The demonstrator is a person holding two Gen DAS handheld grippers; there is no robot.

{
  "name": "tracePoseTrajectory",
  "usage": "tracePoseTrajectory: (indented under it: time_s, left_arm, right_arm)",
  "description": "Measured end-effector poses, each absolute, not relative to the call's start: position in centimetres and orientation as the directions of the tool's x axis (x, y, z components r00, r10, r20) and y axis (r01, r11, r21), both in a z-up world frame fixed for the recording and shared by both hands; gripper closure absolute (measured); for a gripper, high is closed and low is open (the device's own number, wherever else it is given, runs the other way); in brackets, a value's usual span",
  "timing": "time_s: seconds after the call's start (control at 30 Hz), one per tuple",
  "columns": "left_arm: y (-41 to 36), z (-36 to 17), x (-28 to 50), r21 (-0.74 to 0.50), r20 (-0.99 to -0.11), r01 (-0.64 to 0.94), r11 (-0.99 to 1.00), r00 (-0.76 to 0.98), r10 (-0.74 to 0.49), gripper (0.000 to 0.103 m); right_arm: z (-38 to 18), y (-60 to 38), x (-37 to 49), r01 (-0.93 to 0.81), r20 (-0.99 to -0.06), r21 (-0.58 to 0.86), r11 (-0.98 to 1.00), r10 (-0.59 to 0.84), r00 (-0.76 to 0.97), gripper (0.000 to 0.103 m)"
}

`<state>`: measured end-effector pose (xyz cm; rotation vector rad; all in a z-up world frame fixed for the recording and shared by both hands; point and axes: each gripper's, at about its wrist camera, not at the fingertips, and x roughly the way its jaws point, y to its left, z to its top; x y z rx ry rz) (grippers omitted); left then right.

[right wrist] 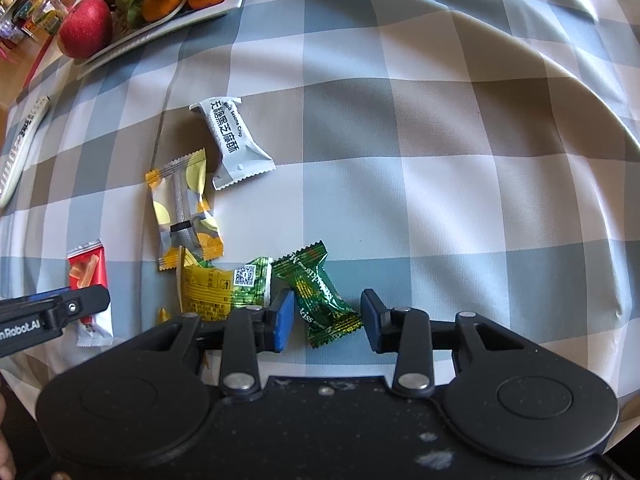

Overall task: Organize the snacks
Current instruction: 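Close the right tool on the green wrapped candy and lift it, then carry both held snacks over the gold tray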

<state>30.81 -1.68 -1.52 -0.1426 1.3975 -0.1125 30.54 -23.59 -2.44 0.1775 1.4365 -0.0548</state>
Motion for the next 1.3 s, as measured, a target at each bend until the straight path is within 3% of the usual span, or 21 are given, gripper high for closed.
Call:
tracePoseTrajectory:
  time_s: [0.07,0.33,0.53,0.77,1.3]
  left_arm:
    - [-1.6,-1.5,30.7,-0.17,-0.972,-0.002,0.985,0.166,-0.168,0.061]
    - [-1.4,-1.2,30.3,-0.172,-0.971,0.01,0.985,0.169,-0.171,0.061]
    - [-0.5,-0.4,29.4,-0.177,-0.966,0.0,0.984,0.192,-0.174,0.06]
    - [0.3,1.2,27.5,-0.152,-0.958,-0.008,0.988,0.247,-0.145,0.06]
    - [1.4,5.1,15.8,-0.193,-0.946,0.016,0.981,0.263,-0.19,0.06]
  right_arm:
    - [-2.5,-23.3,30.6,0.13,-0.989,0.084,0.988,0.067,0.133,0.074]
    - [-2.5,-22.9,30.1,0.126,-0.99,0.058,0.99,0.04,0.136,0.083]
    - [-1.9,-24.2,29.6,0.191,-0.989,0.068,0.979,0.041,0.144,0.085]
    - [-0.1,-26.3,28.6,0.293,-0.974,0.182,0.939,0.13,0.185,0.085]
    - [5.8,-24.1,17.3,0.279,-0.909,0.334,0.9,0.23,0.347,0.085]
